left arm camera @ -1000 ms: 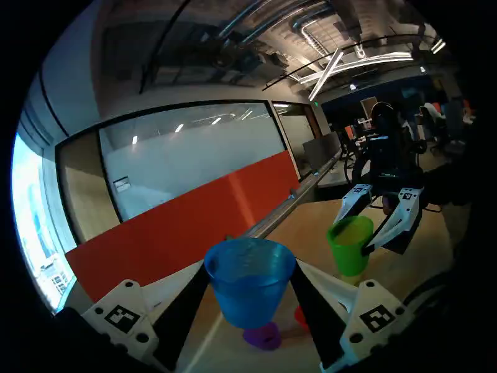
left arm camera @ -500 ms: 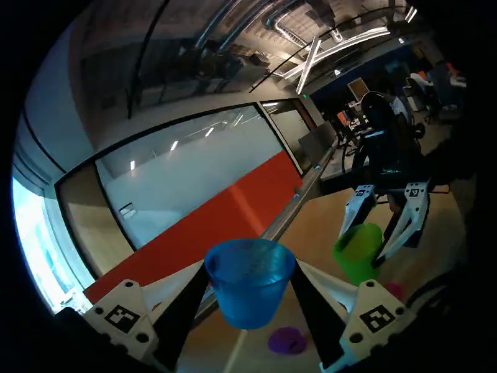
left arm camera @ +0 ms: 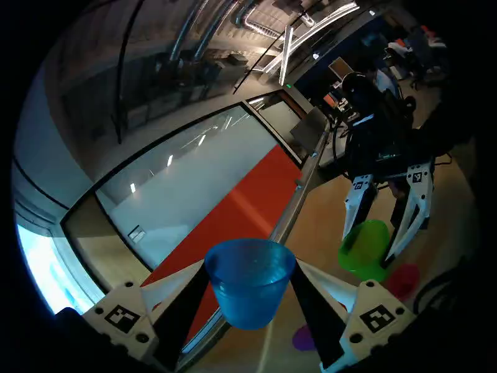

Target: Pour water

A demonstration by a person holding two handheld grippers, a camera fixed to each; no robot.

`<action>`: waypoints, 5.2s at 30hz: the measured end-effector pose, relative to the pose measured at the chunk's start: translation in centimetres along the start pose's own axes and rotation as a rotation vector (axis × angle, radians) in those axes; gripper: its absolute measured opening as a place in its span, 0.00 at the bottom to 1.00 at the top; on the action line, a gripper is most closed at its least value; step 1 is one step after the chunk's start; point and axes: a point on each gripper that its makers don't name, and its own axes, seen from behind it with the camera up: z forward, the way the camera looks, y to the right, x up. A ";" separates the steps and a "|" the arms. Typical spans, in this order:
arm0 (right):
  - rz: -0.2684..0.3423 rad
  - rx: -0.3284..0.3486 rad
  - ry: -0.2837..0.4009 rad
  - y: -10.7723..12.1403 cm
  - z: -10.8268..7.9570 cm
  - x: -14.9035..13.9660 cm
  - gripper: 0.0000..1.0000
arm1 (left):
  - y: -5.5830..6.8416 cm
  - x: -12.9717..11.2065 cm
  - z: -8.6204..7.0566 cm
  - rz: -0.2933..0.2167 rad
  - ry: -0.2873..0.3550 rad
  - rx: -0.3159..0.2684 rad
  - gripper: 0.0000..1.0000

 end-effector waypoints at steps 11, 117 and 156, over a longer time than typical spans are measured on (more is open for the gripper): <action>-0.003 0.016 -0.002 -0.6 0.9 0.0 0.92 | -0.2 1.1 0.3 0.090 0.007 0.003 0.87; -0.013 0.036 0.017 -0.7 1.9 0.2 0.91 | -0.6 5.5 0.8 0.497 0.048 0.082 0.87; -0.020 0.037 0.024 -0.7 2.2 0.5 0.91 | -0.9 6.6 0.7 0.631 0.055 0.095 0.87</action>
